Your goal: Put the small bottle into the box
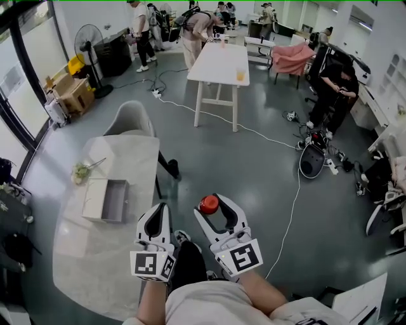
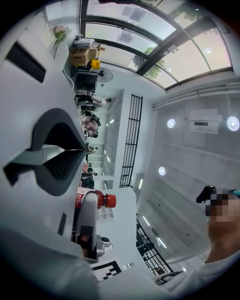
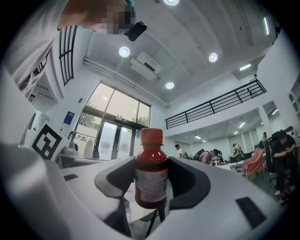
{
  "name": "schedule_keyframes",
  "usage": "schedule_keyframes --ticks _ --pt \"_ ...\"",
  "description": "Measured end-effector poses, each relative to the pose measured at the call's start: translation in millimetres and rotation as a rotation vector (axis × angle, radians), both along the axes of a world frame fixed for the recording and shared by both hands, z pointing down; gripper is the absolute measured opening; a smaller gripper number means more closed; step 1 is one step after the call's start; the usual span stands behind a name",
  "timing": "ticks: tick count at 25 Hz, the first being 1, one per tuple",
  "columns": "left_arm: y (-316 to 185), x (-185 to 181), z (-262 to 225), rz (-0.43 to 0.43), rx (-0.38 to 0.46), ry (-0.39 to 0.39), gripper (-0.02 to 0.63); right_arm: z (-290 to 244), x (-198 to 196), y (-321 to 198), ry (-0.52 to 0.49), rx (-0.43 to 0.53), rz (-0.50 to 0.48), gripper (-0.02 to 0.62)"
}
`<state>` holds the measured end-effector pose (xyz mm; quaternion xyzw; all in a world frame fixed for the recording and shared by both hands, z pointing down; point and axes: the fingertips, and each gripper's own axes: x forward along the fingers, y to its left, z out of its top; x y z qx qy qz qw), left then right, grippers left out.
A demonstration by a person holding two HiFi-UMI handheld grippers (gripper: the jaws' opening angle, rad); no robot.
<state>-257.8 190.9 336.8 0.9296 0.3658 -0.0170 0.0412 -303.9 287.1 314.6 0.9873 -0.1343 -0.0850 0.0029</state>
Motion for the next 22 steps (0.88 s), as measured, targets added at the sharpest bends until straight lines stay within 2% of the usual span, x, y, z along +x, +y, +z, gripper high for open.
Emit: schedule_keyframes --ticks 6,13,18,22 --pt "-0.8 81.1 9.2 -0.007 -0.021 -0.021 0.025 9.8 81.0 -1.7 -0.03 -0.02 -0.027 0.23" --pt "-11.9 203.0 8.8 -0.003 -0.033 -0.059 0.025 3.2 206.2 -22.8 -0.076 -0.053 -0.073 0.23" --pt "-48.8 296.3 3.4 -0.073 -0.059 -0.052 0.025 -3.8 309.9 -62.9 -0.088 -0.114 -0.171 0.23" --pt "-95.6 347.2 11.5 -0.182 -0.08 -0.066 0.025 -3.7 370.4 -108.9 -0.058 -0.145 -0.288 0.23"
